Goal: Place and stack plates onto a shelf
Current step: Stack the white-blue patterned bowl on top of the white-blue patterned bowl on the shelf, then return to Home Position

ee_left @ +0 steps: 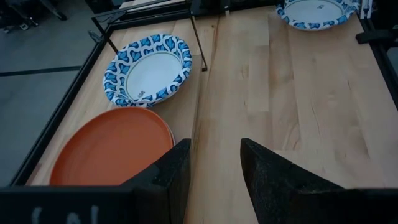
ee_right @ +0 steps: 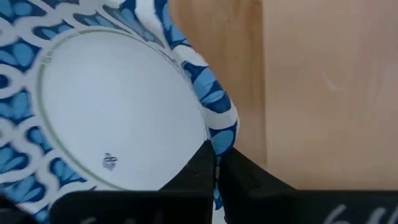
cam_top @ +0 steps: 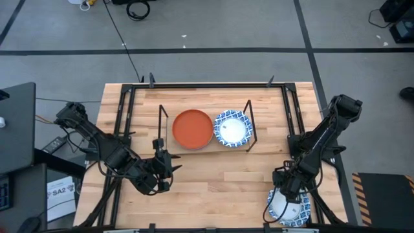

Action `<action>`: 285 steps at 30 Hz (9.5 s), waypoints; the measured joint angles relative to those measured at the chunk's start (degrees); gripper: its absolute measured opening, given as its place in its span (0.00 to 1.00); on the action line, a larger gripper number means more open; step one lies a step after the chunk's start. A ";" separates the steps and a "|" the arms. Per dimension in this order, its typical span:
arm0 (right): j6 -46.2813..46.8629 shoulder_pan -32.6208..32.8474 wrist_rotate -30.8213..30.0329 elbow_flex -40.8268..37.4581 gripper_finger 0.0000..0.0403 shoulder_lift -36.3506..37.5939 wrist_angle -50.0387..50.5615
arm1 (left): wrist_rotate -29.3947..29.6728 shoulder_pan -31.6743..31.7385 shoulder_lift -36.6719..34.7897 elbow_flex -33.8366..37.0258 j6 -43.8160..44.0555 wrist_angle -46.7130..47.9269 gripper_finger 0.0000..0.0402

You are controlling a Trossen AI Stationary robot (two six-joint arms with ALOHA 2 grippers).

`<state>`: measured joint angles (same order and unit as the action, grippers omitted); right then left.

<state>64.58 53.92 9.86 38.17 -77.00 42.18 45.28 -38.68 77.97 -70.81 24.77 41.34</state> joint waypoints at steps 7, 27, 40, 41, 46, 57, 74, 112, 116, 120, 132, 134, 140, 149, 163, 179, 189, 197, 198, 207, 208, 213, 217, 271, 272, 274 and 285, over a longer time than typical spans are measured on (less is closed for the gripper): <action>-4.82 -4.50 0.30 5.46 0.02 -0.01 0.31 | -0.07 -0.01 0.00 0.00 -0.07 0.02 0.36; -31.02 -25.61 -7.29 33.97 0.02 0.01 12.31 | -0.07 -0.01 0.00 0.00 -1.46 0.02 0.36; -58.08 -42.66 -14.93 47.98 0.02 0.03 12.30 | -0.08 0.00 0.00 0.00 -1.51 0.00 0.36; -59.52 -44.12 -15.04 48.28 0.02 0.05 12.28 | -0.08 0.00 0.00 0.00 -1.51 0.00 0.36; -64.76 -51.73 -15.01 48.35 0.02 0.05 11.91 | -0.07 0.00 0.00 0.00 -1.51 -0.02 0.36; -67.82 -67.63 -13.96 47.56 0.03 -1.18 11.99 | -0.07 -0.02 0.00 0.00 -1.51 -0.02 0.36; -69.30 -76.95 -8.23 47.54 0.03 -11.86 21.47 | -0.09 -0.01 0.00 0.00 -1.53 0.02 0.36; -69.26 -76.95 -8.54 47.54 0.31 -16.21 23.49 | -0.09 0.00 -0.02 0.00 -1.55 0.16 0.36; -69.26 -76.93 -10.23 47.54 0.35 -16.19 23.19 | -0.11 -0.02 -0.02 0.00 -1.55 0.23 0.36; -69.26 -76.95 -10.26 47.54 0.36 -16.16 23.03 | -0.10 -0.01 -0.02 0.00 -1.55 0.24 0.36; -69.24 -75.68 -8.07 47.54 0.35 -16.16 17.22 | -7.10 5.48 -0.02 0.00 -11.69 -6.57 0.36; -69.22 -74.88 -6.65 47.54 0.35 -16.16 14.33 | -10.41 7.70 -0.02 0.00 -15.16 -9.51 0.36; -69.24 -71.73 -5.30 48.04 0.35 -16.16 7.08 | -14.03 13.14 -0.34 -0.02 -24.29 -18.05 0.36; -69.24 -67.69 -5.28 57.74 0.35 -16.12 11.36 | -14.08 15.76 -6.07 -0.02 -28.47 -19.21 0.36; -69.51 -61.94 -5.28 69.70 0.35 -10.54 22.38 | -14.10 15.58 -19.79 -0.09 -30.38 -12.14 0.36; -64.05 -53.81 -12.29 55.94 0.35 12.84 21.31 | -14.39 15.58 -26.36 -0.04 -27.32 -2.03 0.36; -57.06 -53.21 -14.54 34.42 0.35 32.69 12.25 | -14.73 15.58 -26.38 -0.04 -27.45 -0.75 0.36; -55.11 -53.21 -14.52 19.50 0.35 46.30 2.66 | -14.73 15.58 -26.38 -0.04 -27.41 -0.30 0.36; -55.08 -53.23 -14.54 17.86 0.35 47.55 1.97 | -14.73 15.58 -26.38 -0.04 -27.41 -0.31 0.36; -55.06 -53.23 -14.75 5.98 0.35 59.23 -4.22 | -14.73 15.58 -26.38 -0.02 -27.41 -0.32 0.36; -55.03 -53.23 -14.74 4.90 0.35 60.63 -5.08 | -14.73 15.58 -26.38 -0.02 -27.41 -0.33 0.36; -54.27 -53.23 -14.74 0.37 0.35 66.67 -7.50 | -14.73 15.58 -26.38 -0.02 -27.39 -0.35 0.36; -53.57 -53.23 -14.74 -2.09 0.35 70.97 -7.70 | -14.73 15.58 -26.38 -0.02 -27.36 -0.35 0.36; -57.58 -53.23 -16.80 -34.33 0.35 76.84 -42.46 | -14.75 15.56 -26.36 0.00 -26.86 -0.37 0.36; -57.81 -53.23 -16.80 -34.68 0.35 76.84 -42.94 | -14.75 15.56 -26.36 0.00 -26.86 -0.37 0.36; -58.28 -53.23 -16.86 -35.40 0.35 76.83 -44.07 | -14.75 15.56 -26.36 0.00 -26.86 -0.37 0.36; -58.55 -53.24 -16.87 -37.84 0.35 76.82 -47.56 | -14.75 15.56 -26.36 0.00 -26.84 -0.37 0.36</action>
<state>6.02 0.68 -7.02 0.34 -0.19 -5.38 30.52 -23.11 51.62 -70.81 -2.07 40.97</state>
